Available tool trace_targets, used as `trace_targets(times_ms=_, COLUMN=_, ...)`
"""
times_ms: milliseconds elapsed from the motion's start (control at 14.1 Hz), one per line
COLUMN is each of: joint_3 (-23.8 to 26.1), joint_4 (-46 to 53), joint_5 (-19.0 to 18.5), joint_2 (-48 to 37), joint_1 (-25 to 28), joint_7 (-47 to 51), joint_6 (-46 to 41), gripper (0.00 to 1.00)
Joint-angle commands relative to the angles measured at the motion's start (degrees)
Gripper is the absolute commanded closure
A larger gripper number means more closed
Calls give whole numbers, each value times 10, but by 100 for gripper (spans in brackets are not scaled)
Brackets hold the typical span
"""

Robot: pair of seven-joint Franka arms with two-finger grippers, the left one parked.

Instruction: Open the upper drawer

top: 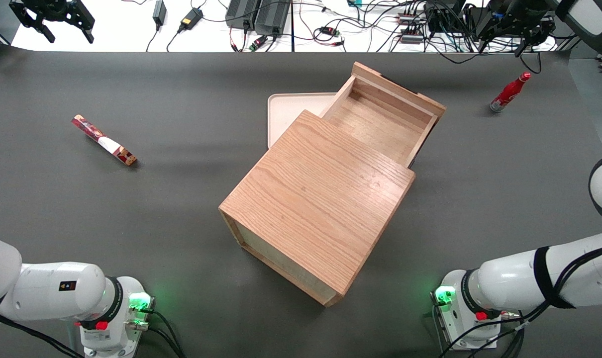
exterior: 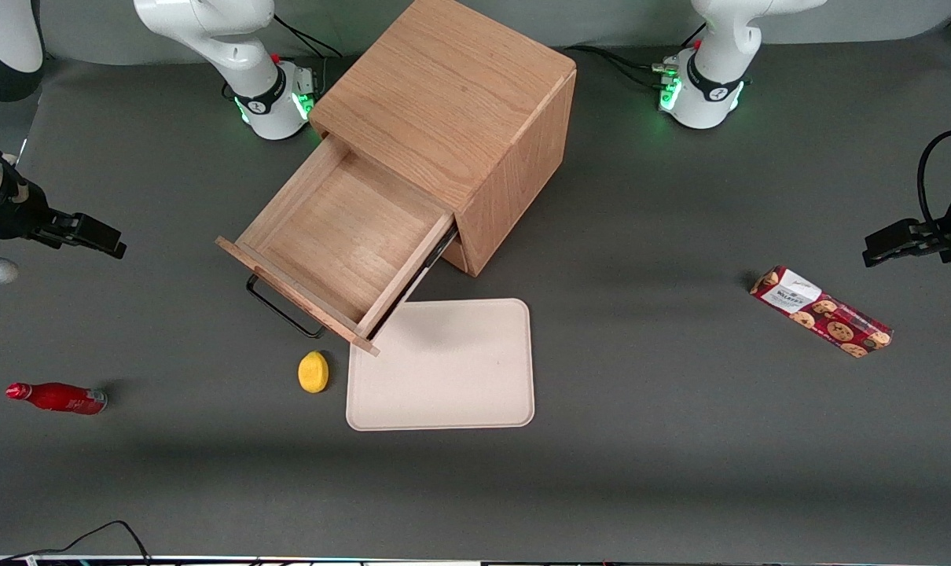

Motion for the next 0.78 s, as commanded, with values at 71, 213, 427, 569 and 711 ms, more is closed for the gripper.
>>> trace_targets(times_ms=71, joint_3=4, joint_4=2, joint_5=-6, joint_2=-7, joint_1=-11, joint_7=8, joint_6=-21, gripper=0)
trace_targets(times_ms=213, joint_3=4, joint_4=3, joint_5=-5, joint_2=-7, joint_1=-9, joint_7=8, joint_6=-21, gripper=0)
trace_targets(times_ms=427, joint_3=4, joint_4=5, joint_5=-4, joint_2=-6, joint_1=-6, joint_7=8, joint_6=-21, gripper=0)
trace_targets(times_ms=569, joint_3=4, joint_4=11, joint_5=-4, joint_2=-6, joint_1=-4, joint_7=9, joint_6=-21, gripper=0)
trace_targets(times_ms=711, joint_3=5, joint_4=21, joint_5=-5, joint_2=-3, joint_1=-2, joint_7=8, joint_6=-22, gripper=0)
